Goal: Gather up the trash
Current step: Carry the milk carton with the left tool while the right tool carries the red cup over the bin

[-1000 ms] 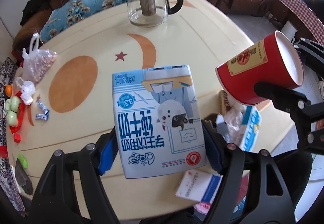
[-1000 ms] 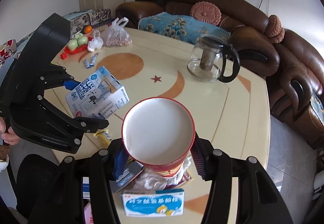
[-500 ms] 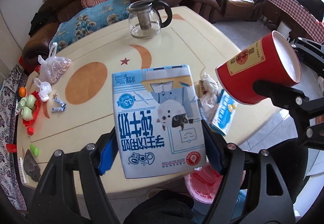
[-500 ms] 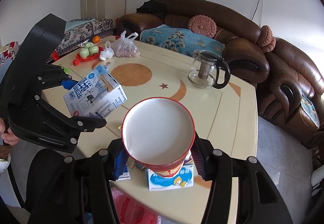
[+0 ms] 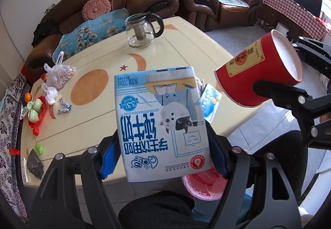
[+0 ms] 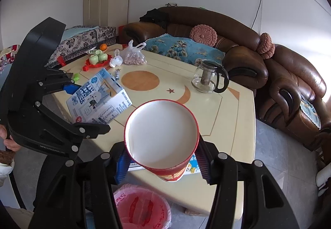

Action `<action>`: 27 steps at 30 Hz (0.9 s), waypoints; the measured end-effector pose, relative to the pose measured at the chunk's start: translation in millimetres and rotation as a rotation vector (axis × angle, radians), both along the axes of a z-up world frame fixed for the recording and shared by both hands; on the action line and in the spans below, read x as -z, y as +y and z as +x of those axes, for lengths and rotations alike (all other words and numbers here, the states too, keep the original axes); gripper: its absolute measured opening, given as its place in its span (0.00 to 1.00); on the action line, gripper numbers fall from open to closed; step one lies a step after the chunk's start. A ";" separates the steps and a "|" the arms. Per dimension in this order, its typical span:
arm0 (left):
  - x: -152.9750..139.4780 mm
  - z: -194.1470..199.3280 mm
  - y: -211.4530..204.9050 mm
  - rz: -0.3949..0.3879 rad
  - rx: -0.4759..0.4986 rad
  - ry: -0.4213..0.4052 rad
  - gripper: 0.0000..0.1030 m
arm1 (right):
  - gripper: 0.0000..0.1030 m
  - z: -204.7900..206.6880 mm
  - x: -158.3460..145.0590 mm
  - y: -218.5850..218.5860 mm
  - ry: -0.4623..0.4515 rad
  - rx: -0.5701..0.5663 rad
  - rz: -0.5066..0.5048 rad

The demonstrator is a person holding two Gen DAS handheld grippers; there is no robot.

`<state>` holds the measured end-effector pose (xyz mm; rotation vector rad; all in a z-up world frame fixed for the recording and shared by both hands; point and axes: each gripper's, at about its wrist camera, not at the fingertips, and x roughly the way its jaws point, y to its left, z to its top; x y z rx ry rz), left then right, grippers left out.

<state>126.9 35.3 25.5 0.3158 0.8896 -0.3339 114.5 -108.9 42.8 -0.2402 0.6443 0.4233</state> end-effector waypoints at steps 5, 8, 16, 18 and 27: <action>3.7 -20.9 -5.0 -0.007 0.015 -0.003 0.70 | 0.52 -21.7 -1.6 -2.2 -0.006 0.006 0.014; 8.9 -33.6 -7.7 -0.010 0.021 -0.002 0.70 | 0.52 -35.5 2.5 -2.0 -0.001 0.004 0.024; 35.3 -58.0 -11.7 -0.033 0.042 0.042 0.70 | 0.52 -61.5 23.6 -2.2 0.021 0.013 0.013; 45.2 -61.1 -12.5 -0.039 0.046 0.065 0.70 | 0.52 -68.0 31.3 -2.9 0.038 0.014 0.014; 95.8 -68.6 -19.3 -0.057 0.060 0.158 0.70 | 0.52 -84.2 77.4 -4.2 0.128 0.031 0.035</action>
